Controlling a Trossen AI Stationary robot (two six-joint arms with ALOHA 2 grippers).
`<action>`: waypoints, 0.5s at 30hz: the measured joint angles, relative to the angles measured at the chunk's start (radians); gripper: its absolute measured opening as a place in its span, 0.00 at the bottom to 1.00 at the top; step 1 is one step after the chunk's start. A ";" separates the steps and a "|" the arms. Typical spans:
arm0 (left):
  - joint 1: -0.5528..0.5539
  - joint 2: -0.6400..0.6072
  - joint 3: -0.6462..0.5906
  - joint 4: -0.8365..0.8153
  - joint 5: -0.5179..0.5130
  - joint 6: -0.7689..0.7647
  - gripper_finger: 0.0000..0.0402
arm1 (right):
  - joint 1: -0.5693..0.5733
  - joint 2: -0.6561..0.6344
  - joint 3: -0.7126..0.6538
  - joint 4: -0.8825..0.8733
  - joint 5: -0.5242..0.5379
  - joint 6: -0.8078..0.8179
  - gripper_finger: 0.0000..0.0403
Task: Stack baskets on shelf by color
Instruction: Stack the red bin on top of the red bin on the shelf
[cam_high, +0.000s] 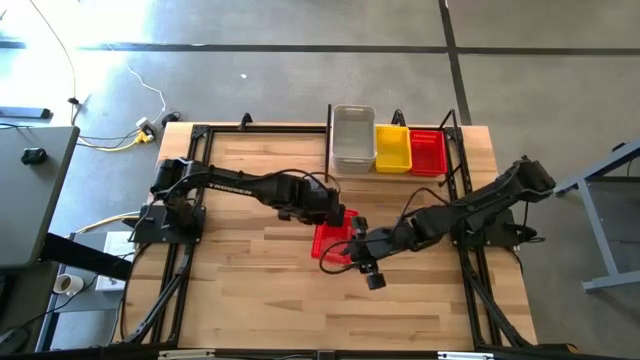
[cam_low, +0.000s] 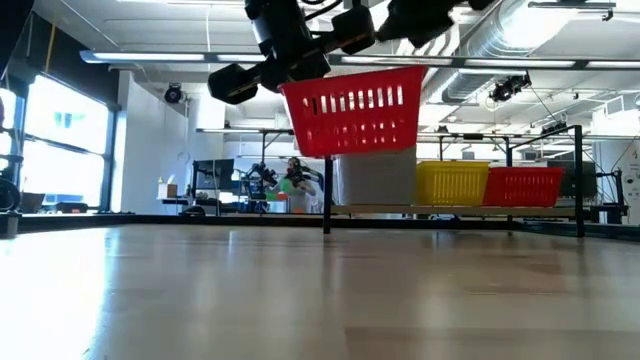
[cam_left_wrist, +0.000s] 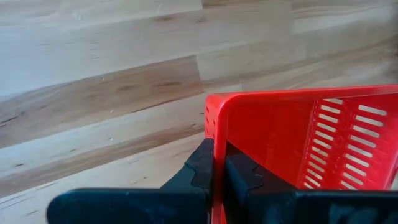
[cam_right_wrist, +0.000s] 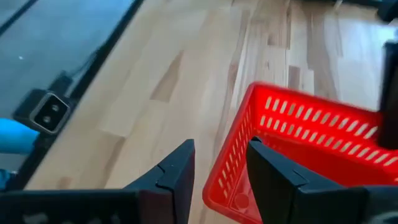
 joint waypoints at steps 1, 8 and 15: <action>0.002 0.000 0.000 0.000 -0.001 0.001 0.00 | -0.004 0.012 0.000 0.000 0.000 0.000 0.32; 0.020 0.000 0.000 -0.003 -0.007 0.003 0.00 | -0.010 0.087 0.000 0.002 -0.001 0.003 0.32; 0.027 0.000 0.000 0.011 -0.002 0.022 0.00 | -0.038 0.135 0.000 -0.008 0.015 0.071 0.32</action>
